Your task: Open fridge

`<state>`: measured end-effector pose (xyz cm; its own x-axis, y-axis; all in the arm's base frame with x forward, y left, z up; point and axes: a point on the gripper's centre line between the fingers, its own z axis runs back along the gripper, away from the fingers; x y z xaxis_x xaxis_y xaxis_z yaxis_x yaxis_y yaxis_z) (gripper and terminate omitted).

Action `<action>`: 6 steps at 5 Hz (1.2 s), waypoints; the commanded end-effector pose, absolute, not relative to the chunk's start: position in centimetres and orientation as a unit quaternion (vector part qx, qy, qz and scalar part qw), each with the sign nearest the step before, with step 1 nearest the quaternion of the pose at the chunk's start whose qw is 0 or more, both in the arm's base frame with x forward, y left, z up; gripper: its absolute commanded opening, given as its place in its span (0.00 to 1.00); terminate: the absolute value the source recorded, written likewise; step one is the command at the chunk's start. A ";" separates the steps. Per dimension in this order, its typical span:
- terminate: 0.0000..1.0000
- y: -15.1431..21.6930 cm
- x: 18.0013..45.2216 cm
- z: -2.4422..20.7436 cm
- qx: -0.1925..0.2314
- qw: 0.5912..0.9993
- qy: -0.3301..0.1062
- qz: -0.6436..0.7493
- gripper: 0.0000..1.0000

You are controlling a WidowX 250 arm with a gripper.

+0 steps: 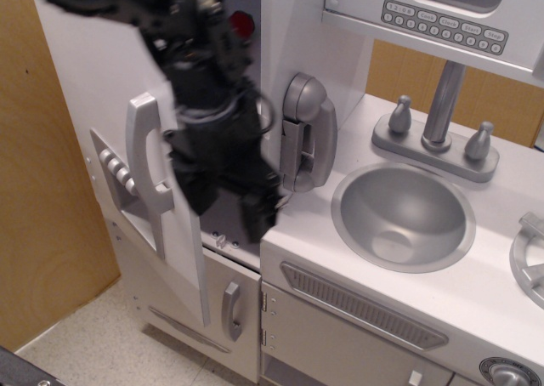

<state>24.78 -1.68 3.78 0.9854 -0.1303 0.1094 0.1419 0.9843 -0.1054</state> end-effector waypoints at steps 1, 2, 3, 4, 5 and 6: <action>0.00 -2.7 27.5 6.3 -0.060 0.993 -0.094 -0.043 1.00; 0.00 -2.5 28.4 6.4 -0.051 0.992 -0.108 -0.028 1.00; 0.00 -0.8 28.8 6.6 -0.030 0.993 -0.116 -0.002 1.00; 0.00 1.2 28.9 7.1 -0.018 0.992 -0.121 0.033 1.00; 0.00 3.2 28.7 7.5 -0.012 0.992 -0.112 0.064 1.00; 0.00 5.1 27.3 7.8 -0.001 0.991 -0.113 0.077 1.00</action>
<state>26.99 4.67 5.31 0.9744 0.1459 0.1710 -0.1441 0.9893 -0.0231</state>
